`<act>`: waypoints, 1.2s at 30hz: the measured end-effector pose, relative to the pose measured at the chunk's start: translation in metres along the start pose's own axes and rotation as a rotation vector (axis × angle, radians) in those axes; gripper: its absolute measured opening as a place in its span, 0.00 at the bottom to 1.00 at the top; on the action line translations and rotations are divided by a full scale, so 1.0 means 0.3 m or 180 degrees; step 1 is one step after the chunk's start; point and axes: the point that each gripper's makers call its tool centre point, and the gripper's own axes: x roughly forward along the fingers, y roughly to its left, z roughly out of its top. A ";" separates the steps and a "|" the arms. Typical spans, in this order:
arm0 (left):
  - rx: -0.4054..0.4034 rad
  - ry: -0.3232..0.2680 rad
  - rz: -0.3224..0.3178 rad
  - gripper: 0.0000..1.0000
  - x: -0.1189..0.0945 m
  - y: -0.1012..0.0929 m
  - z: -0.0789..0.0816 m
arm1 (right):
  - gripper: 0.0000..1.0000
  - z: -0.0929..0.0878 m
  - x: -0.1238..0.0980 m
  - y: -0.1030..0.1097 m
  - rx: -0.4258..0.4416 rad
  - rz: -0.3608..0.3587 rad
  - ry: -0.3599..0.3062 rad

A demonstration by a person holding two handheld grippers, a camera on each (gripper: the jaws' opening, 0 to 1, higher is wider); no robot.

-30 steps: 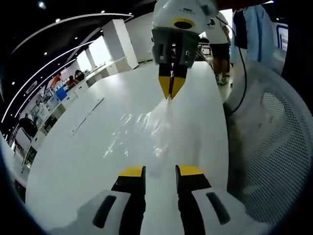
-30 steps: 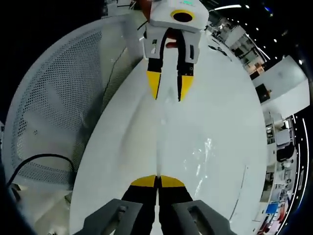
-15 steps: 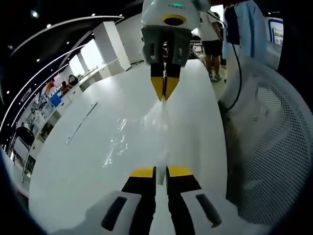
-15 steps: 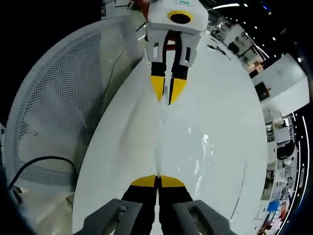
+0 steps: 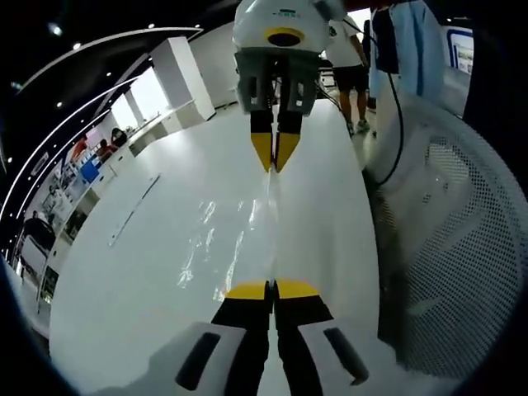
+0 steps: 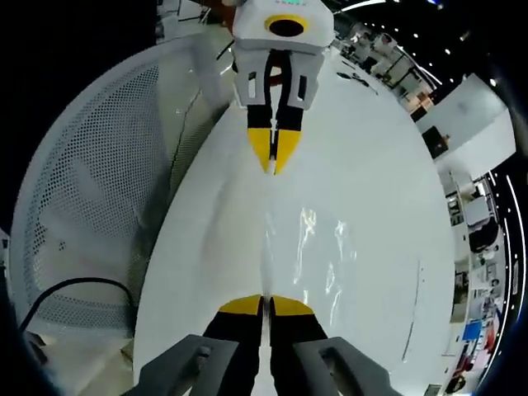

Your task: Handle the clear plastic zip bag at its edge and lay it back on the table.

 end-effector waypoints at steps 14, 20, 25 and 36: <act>0.0045 0.0038 -0.0044 0.00 0.007 0.007 -0.006 | 0.17 0.039 0.010 0.005 0.0409 0.0016 -0.0224; 0.0048 0.0033 -0.0047 0.00 0.007 0.010 0.004 | 0.22 0.070 0.021 -0.013 0.0521 -0.0023 -0.0262; 0.0059 0.0037 -0.0072 0.00 0.008 0.006 0.010 | 0.22 0.123 0.030 -0.017 0.0552 -0.0036 -0.0338; 0.0147 0.0051 -0.0090 0.00 0.000 0.011 0.021 | 0.18 0.224 0.046 -0.014 0.0536 -0.0056 -0.0516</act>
